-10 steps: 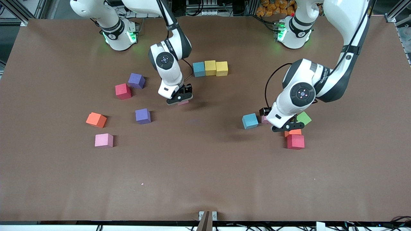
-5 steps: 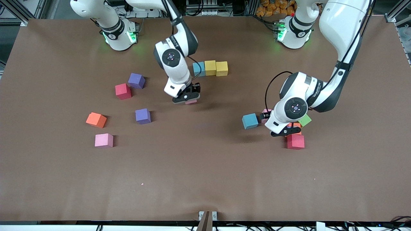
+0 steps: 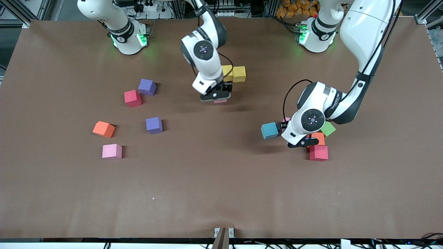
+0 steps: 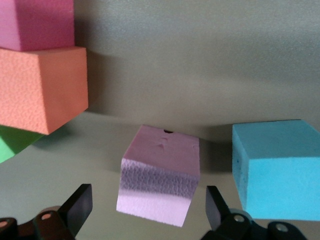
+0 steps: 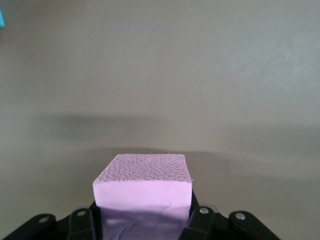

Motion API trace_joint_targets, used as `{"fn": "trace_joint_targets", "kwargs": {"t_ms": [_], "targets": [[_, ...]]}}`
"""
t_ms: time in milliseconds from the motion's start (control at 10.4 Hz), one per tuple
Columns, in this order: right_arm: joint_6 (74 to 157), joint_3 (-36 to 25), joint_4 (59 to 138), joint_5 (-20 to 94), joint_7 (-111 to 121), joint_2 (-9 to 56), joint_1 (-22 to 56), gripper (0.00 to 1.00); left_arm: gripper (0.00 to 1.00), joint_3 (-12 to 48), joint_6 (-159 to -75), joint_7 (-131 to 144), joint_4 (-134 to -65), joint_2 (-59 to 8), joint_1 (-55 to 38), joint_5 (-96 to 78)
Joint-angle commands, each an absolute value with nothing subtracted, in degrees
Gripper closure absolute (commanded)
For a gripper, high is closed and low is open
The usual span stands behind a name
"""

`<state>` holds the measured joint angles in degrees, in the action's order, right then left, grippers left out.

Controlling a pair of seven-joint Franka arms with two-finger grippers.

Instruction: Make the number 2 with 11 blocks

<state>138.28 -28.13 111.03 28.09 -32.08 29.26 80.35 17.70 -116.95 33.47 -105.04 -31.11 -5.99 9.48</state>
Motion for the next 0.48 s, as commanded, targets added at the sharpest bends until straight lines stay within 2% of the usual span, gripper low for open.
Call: {"fn": "trace_joint_targets", "kwargs": {"t_ms": [0,289,386], "targets": [[137.9,-28.7,106.4,29.0,-38.6,33.9,83.2,0.67,0.00,18.0,-118.6,28.8,-104.3,-33.0,-5.1,10.1],[137.9,-28.7,103.3,28.8,-43.4,37.3,85.7,0.67,0.01,18.1,-119.0,28.0,-104.3,-33.9,-5.1,10.1],[137.9,-28.7,102.7,28.7,-43.8,37.9,86.0,0.67,0.11,18.1,-119.3,27.9,-104.4,-34.0,-5.1,10.1]]}}
